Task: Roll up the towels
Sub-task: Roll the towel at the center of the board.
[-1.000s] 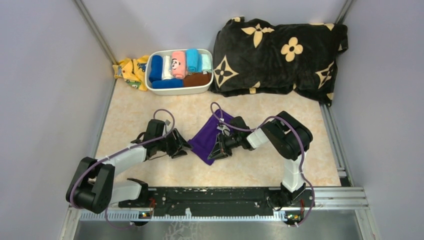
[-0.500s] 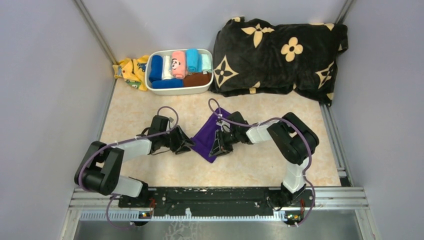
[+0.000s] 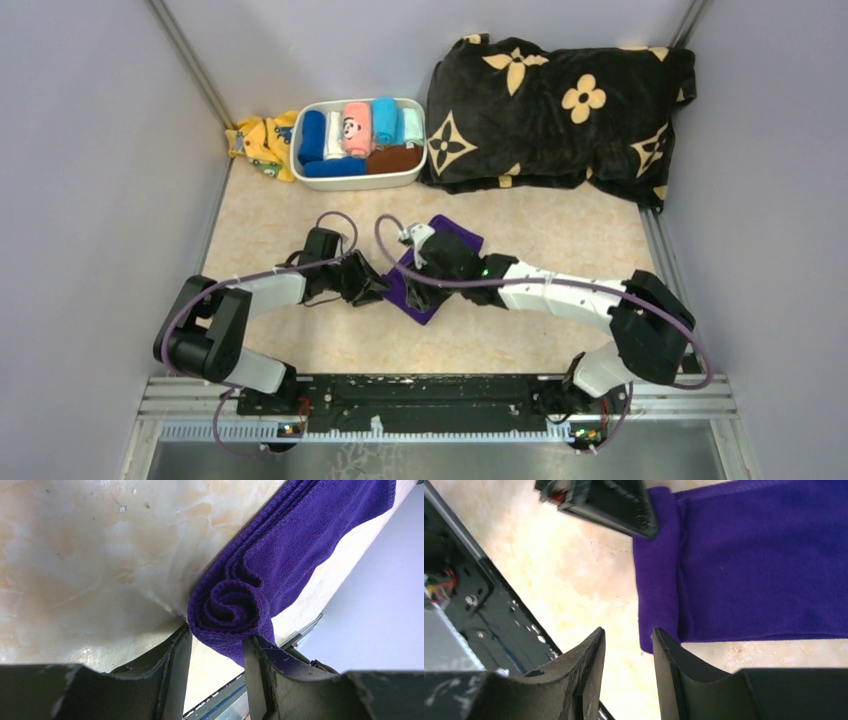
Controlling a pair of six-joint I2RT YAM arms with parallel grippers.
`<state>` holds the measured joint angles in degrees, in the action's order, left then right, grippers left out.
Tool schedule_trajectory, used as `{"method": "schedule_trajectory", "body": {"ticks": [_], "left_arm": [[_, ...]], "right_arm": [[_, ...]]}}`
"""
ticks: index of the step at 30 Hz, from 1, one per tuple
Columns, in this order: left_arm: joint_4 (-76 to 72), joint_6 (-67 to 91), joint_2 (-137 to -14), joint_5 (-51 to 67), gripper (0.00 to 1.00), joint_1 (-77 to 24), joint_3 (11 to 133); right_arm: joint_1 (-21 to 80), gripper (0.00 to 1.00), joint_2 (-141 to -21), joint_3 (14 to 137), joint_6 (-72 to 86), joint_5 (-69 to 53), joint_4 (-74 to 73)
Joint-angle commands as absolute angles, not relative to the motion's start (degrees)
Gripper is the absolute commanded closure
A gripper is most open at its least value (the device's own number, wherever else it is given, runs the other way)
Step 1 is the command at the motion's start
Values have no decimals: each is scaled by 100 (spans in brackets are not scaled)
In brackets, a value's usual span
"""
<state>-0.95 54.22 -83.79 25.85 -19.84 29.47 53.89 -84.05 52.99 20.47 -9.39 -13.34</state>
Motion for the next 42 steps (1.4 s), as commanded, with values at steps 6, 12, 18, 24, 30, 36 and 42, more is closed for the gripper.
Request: {"method": "schedule_trajectory", "body": {"ticks": [6, 12, 18, 24, 30, 36, 42], "left_arm": [[270, 5339, -8587, 2197, 51, -1979, 2968], [291, 5333, -8609, 2173, 51, -1982, 3001], [317, 5306, -8639, 2135, 51, -1988, 3047], [366, 5252, -8695, 2072, 49, -1994, 3132], [540, 5198, -8575, 2101, 46, -1995, 3238], [1383, 4856, -7599, 1572, 35, -1986, 3458], [2047, 4845, -6770, 1357, 30, -1976, 3445]], "right_arm": [[6798, 60, -8665, 5538, 787, 1759, -951], [7057, 59, -9336, 5704, 512, 2267, -927], [7128, 57, -9903, 5716, 504, 2484, -1092], [7141, 58, -10181, 5617, 548, 2328, -1301], [7137, 76, -10377, 5709, 600, 1887, -1612], [6442, 98, -9870, 5612, 856, -826, -1148], [5420, 100, -9886, 5439, 1769, -3356, -216]]}}
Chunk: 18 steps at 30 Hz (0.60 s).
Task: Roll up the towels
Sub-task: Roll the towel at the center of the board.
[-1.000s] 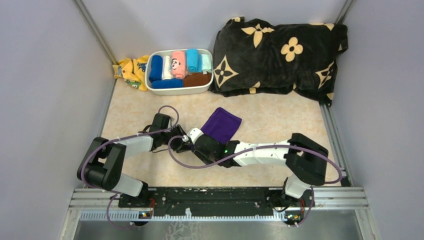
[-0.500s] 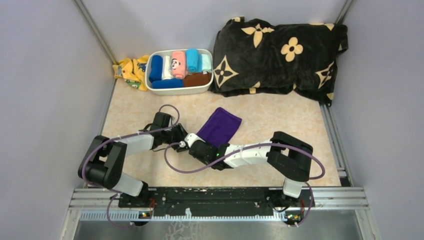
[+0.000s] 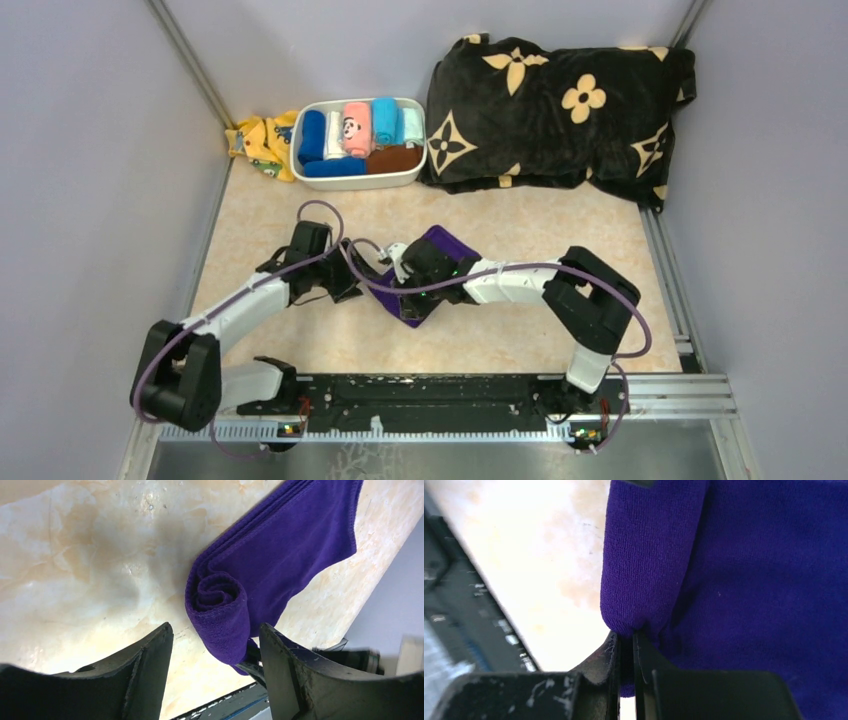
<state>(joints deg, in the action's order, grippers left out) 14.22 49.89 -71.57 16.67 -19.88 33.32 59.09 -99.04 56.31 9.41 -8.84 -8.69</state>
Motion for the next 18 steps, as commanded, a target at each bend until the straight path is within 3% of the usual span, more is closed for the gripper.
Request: {"method": "schedule_trajectory", "body": {"ticks": [1, 8, 13, 18], "left_arm": [[2089, 4865, -6681, 1403, 30, -1977, 3408], [1801, 5027, -6537, 1848, 29, -1978, 3086], [1236, 5098, -6905, 2178, 31, -1974, 3067], [680, 5145, -7448, 2485, 35, -1995, 3109]], "right_arm": [[5260, 100, -9959, 5360, 1982, -3706, -6], [4473, 100, -10570, 4842, 3740, -5325, 1763], [4068, 100, -11032, 4318, 5137, -5813, 3547], [3966, 100, -11351, 4272, 5312, -5840, 3528]]}}
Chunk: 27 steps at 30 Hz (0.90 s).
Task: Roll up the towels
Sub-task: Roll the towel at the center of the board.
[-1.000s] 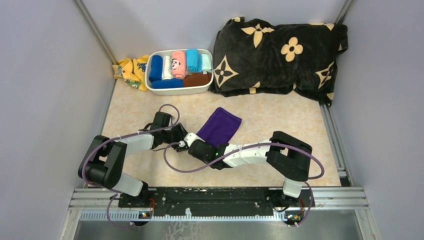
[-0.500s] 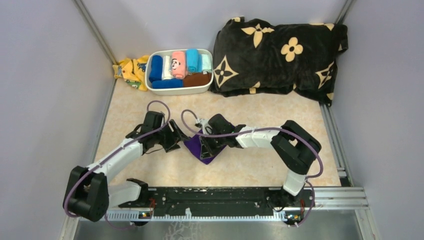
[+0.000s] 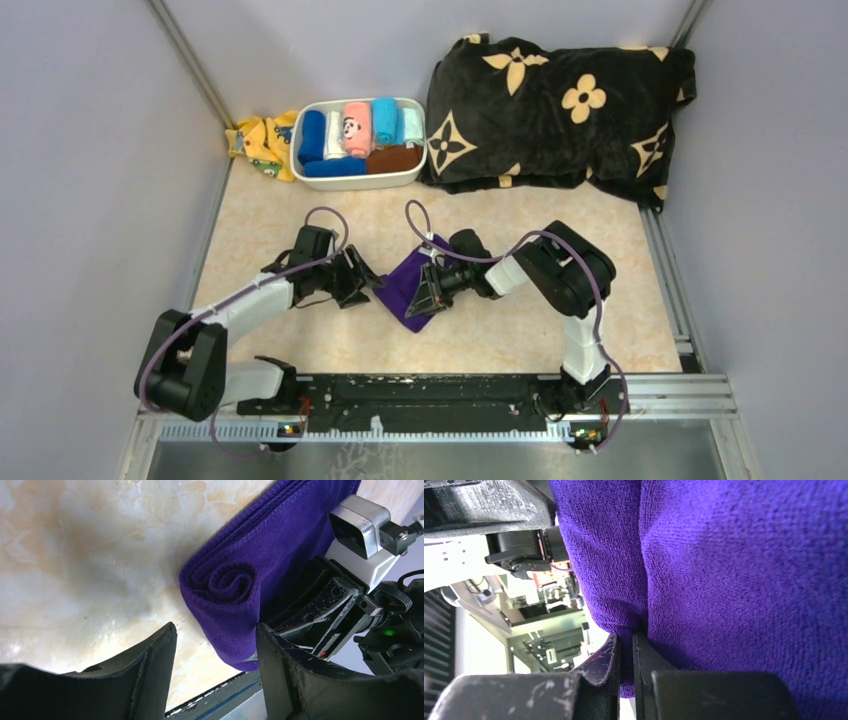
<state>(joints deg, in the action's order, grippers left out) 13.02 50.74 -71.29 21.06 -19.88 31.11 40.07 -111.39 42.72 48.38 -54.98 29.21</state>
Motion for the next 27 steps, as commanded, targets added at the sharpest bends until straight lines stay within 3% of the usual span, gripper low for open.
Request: {"method": "schedule_trajectory", "body": {"ticks": [1, 5, 14, 18, 27], "left_arm": [[575, 5142, -7561, 2489, 36, -2014, 3123], [391, 5141, -7955, 2394, 41, -2039, 3181], [377, 5122, -8579, 2193, 51, -2048, 3271], [470, 5070, -8678, 2138, 50, -2043, 3327], [634, 5001, -8702, 2045, 47, -2069, 3348]], "right_arm": [[3958, 100, -11381, 4298, 5283, -5812, 3436], [3947, 99, -11300, 4372, 4994, -5572, 3012], [4038, 66, -9819, 4686, 3147, -4058, 397], [4467, 57, -9002, 5029, 2337, -2659, -779], [6087, 51, -8404, 5637, 1501, 805, -1603]]}}
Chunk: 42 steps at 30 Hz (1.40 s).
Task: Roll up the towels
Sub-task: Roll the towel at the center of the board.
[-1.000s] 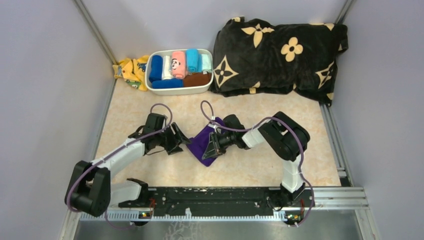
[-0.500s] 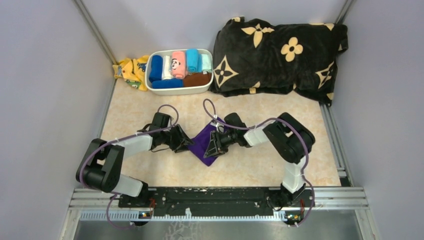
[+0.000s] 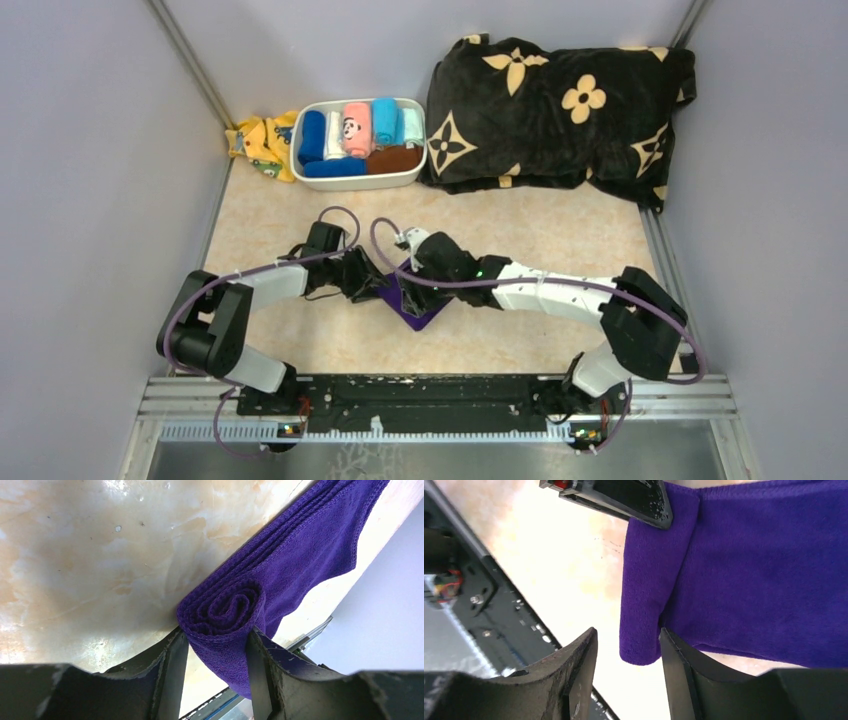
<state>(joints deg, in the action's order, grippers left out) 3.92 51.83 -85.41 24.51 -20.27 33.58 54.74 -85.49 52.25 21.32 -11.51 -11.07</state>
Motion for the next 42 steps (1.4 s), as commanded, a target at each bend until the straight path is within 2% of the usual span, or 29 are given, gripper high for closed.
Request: {"method": "schedule_trajectory", "body": {"ticks": [1, 5, 10, 22, 25, 27, 30, 36, 42], "left_arm": [[638, 5001, -8701, 2047, 47, -2069, 3349], [669, 4999, -8688, 2025, 47, -2074, 3348], [698, 4991, -8675, 1987, 46, -2074, 3349], [687, 4983, -8661, 1990, 43, -2074, 3385], [706, 4976, -8634, 2038, 42, -2074, 3431], [758, 4944, -8531, 2040, 40, -2070, 3459], [934, 4865, -8201, 1892, 36, -2066, 3507], [1554, 4572, -7361, 1554, 29, -2044, 3608], [1948, 4558, -6649, 1529, 26, -2037, 3445]], "right_arm": [[6328, 50, -8486, 5732, 1426, 1078, -1646], [6845, 50, -9040, 6181, 1256, 1854, -1857], [7130, 53, -9648, 6417, 1167, 2027, -1885], [7183, 54, -10526, 6246, 1170, 2434, -2226], [7168, 61, -10702, 6160, 1170, 2326, -2255], [7132, 72, -10693, 6119, 1162, 2115, -2250], [6932, 84, -10368, 5968, 1083, 1126, -1951], [5875, 99, -9762, 5563, 1591, -2258, -774], [4942, 100, -10240, 5337, 2572, -4599, 470]]}}
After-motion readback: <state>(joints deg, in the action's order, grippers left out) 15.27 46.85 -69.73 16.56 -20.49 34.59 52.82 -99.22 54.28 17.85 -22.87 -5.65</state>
